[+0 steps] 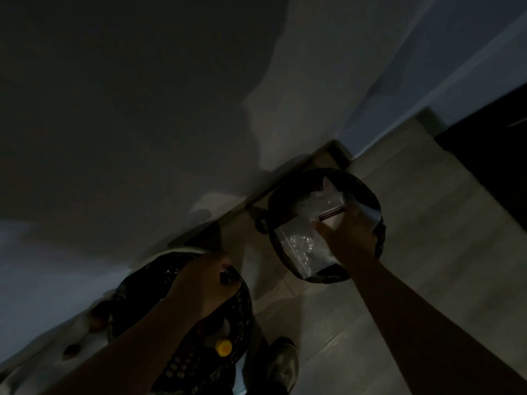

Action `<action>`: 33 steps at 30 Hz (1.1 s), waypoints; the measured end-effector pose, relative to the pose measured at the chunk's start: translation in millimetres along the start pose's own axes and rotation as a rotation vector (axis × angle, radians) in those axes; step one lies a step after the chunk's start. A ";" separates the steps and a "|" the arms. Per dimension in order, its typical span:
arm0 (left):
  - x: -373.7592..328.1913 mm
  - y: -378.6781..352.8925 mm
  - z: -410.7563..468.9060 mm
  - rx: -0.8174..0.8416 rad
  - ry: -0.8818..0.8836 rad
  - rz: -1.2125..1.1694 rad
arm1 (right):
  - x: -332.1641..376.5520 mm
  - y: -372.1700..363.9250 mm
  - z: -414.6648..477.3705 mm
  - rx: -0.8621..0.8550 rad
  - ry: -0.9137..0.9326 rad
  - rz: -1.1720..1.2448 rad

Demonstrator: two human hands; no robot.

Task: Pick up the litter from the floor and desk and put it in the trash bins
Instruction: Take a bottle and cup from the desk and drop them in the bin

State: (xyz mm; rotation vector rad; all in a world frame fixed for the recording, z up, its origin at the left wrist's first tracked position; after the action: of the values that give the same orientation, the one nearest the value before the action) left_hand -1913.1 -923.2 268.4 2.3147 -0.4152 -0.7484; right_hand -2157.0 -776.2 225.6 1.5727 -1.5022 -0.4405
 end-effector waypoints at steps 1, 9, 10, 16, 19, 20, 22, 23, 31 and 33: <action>-1.2 -3.9 6.6 -0.003 -0.006 -0.015 | -5.3 -8.6 4.5 0.004 -0.020 -0.088; -11.1 -19.2 37.7 -0.032 -0.072 -0.016 | -20.4 -60.2 28.1 -0.048 0.021 -0.299; -11.9 -20.7 40.6 -0.037 -0.083 -0.004 | -20.0 -67.1 30.6 -0.043 0.025 -0.316; -13.8 -28.8 57.2 0.000 -0.094 0.013 | -29.9 -89.3 46.7 -0.040 0.131 -0.027; -13.5 -28.3 55.2 0.028 -0.106 0.004 | -34.4 -79.0 52.2 0.090 0.061 0.062; -14.0 -26.8 52.8 0.019 -0.108 0.009 | -33.9 -72.5 49.6 0.075 0.106 0.041; -14.7 -22.3 47.4 0.007 -0.085 0.031 | -28.5 -56.1 37.2 0.015 0.248 -0.031; -16.4 -18.9 43.8 0.012 -0.074 0.042 | -26.4 -46.8 28.2 -0.005 0.304 -0.046; -51.8 36.5 -11.3 0.076 -0.058 0.101 | -10.9 28.2 -71.9 0.044 0.359 -0.093; -61.8 53.5 -32.2 0.088 -0.077 0.109 | -0.3 50.5 -99.5 0.066 0.342 -0.075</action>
State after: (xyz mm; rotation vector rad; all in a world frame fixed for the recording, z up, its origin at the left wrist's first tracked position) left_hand -1946.9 -917.3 349.3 2.3291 -0.6148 -0.7810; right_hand -2111.8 -734.5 318.7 1.6633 -1.2095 -0.1531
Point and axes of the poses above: each hand's wrist, its own z-axis towards the middle knuckle, its own y-axis out of the back of the hand, x = y × z, the point moved 4 cm from there along z, towards the middle knuckle, and after that the axes turned 4 degrees about z, right-handed, at the moved point
